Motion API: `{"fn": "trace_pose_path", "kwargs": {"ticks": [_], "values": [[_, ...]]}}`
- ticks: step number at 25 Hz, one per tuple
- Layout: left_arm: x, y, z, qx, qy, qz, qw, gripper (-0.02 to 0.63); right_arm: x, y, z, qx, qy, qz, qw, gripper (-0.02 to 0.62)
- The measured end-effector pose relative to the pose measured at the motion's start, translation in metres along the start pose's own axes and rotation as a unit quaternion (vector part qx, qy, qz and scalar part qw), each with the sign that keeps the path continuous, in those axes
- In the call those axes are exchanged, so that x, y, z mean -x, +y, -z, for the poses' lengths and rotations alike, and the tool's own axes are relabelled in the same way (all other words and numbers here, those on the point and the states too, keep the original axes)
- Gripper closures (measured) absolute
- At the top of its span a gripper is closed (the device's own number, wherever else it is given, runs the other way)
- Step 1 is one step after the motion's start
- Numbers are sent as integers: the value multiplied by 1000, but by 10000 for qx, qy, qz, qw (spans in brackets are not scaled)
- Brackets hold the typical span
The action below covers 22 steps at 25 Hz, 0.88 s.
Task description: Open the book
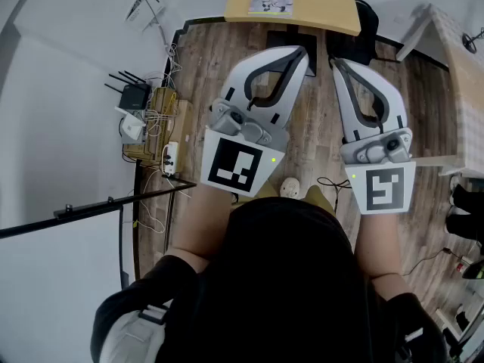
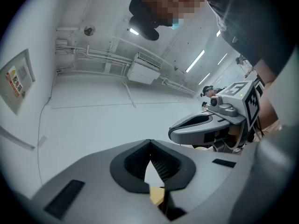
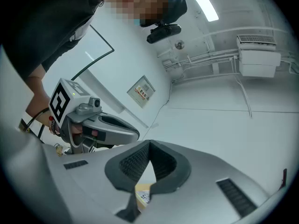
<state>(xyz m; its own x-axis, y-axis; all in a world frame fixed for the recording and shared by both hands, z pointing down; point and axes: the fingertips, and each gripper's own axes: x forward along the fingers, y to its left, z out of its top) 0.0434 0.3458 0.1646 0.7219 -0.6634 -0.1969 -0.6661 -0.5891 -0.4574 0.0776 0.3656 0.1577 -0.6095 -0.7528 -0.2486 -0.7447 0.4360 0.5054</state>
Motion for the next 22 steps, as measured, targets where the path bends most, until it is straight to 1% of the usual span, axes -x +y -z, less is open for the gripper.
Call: {"fn": "trace_pose_path", "kwargs": {"ticks": [8, 15, 22], "values": [[6, -3, -1, -42, -31, 21, 10000, 597, 3, 7, 0, 15, 48, 8, 10000, 568], [3, -4, 0, 15, -32, 43, 10000, 596, 1, 4, -1, -55, -2, 35, 10000, 568], [3, -4, 3, -21, 19, 44, 10000, 597, 0, 6, 1, 6, -6, -8, 10000, 568]]}}
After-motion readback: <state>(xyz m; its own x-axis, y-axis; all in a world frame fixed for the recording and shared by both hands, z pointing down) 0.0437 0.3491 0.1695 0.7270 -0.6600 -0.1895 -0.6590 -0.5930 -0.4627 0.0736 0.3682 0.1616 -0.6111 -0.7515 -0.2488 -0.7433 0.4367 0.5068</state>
